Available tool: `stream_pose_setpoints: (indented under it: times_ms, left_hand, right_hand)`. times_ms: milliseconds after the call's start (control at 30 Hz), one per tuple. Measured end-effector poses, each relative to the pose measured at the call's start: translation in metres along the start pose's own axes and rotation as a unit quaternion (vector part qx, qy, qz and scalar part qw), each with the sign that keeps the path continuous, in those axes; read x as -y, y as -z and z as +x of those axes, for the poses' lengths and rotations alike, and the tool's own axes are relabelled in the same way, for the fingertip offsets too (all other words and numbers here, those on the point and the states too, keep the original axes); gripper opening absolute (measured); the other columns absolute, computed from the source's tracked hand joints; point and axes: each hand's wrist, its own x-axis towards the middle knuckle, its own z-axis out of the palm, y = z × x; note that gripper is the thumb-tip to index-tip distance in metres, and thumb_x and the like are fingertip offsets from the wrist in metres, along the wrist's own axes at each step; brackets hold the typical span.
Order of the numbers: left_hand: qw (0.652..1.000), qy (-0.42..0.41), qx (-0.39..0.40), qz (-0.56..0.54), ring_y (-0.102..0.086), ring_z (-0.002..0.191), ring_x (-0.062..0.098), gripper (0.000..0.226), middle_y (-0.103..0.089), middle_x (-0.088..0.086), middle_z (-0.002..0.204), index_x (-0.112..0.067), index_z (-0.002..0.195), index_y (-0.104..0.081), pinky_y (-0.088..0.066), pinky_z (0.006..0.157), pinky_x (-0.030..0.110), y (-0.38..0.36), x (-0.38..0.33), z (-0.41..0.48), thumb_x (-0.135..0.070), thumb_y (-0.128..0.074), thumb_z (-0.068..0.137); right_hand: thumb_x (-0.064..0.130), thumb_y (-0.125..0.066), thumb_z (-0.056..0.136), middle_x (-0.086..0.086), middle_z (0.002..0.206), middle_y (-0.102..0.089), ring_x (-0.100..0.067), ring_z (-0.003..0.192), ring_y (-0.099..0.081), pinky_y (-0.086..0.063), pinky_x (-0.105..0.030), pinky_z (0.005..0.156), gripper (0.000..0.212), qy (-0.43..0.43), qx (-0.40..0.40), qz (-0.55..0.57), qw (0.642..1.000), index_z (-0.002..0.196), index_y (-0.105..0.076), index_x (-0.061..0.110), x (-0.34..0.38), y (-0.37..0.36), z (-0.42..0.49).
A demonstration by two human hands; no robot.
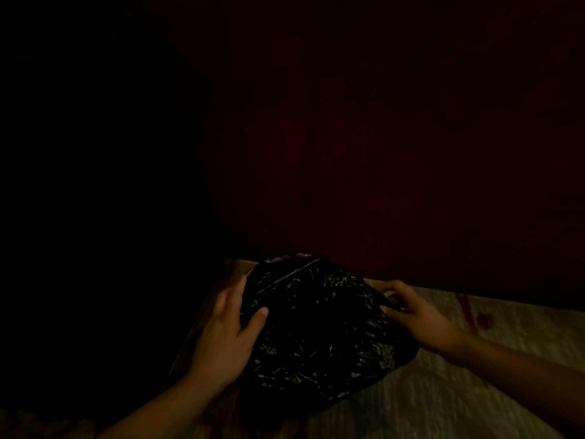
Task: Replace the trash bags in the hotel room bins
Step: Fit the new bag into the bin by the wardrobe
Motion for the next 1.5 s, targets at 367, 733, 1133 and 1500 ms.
stream_pose_setpoints:
  times_ms: [367,733,1133,1500]
  left_hand:
    - [0.986,-0.048,-0.075,0.144,-0.066,0.099,0.019,0.035,-0.07,0.001,0.114,-0.021,0.128,-0.062,-0.053,0.083,0.032,0.015,0.0,0.065,-0.037,-0.047,0.1]
    - [0.986,-0.157,-0.013,0.046,-0.027,0.139,0.009,0.082,-0.022,-0.009,0.157,-0.039,0.151,-0.022,-0.03,0.108,0.034,0.022,-0.002,0.019,-0.079,-0.026,0.08]
    - [0.97,-0.123,0.041,0.203,0.018,0.148,0.009,0.103,0.025,-0.012,0.16,-0.041,0.153,0.007,-0.005,0.119,0.036,0.003,0.012,-0.002,-0.092,-0.005,0.063]
    - [0.972,-0.128,0.016,0.195,0.008,0.15,0.011,0.099,0.017,-0.013,0.162,-0.04,0.153,0.003,-0.014,0.12,0.04,0.0,0.017,-0.001,-0.089,-0.005,0.068]
  right_hand:
    - [0.06,-0.069,0.08,0.007,0.108,-0.071,-0.015,0.099,-0.07,-0.058,-0.037,0.087,0.043,0.058,0.065,0.001,0.996,0.108,-0.07,0.028,-0.004,-0.006,0.0]
    - [0.061,-0.058,0.088,0.011,0.122,-0.07,-0.013,0.113,-0.066,-0.051,-0.039,0.091,0.042,0.04,-0.013,0.156,0.987,0.119,-0.069,0.036,-0.02,-0.032,-0.021]
    - [0.023,-0.076,0.083,0.02,0.125,-0.06,-0.001,0.115,-0.06,-0.054,-0.027,0.094,0.051,0.222,-0.048,-0.165,0.96,0.13,-0.059,0.035,-0.037,-0.033,-0.046]
    - [0.01,-0.094,0.059,-0.018,0.092,-0.067,-0.026,0.072,-0.07,-0.059,-0.033,0.058,0.047,-0.071,0.106,0.461,0.878,0.097,-0.068,-0.001,-0.051,-0.015,-0.038]
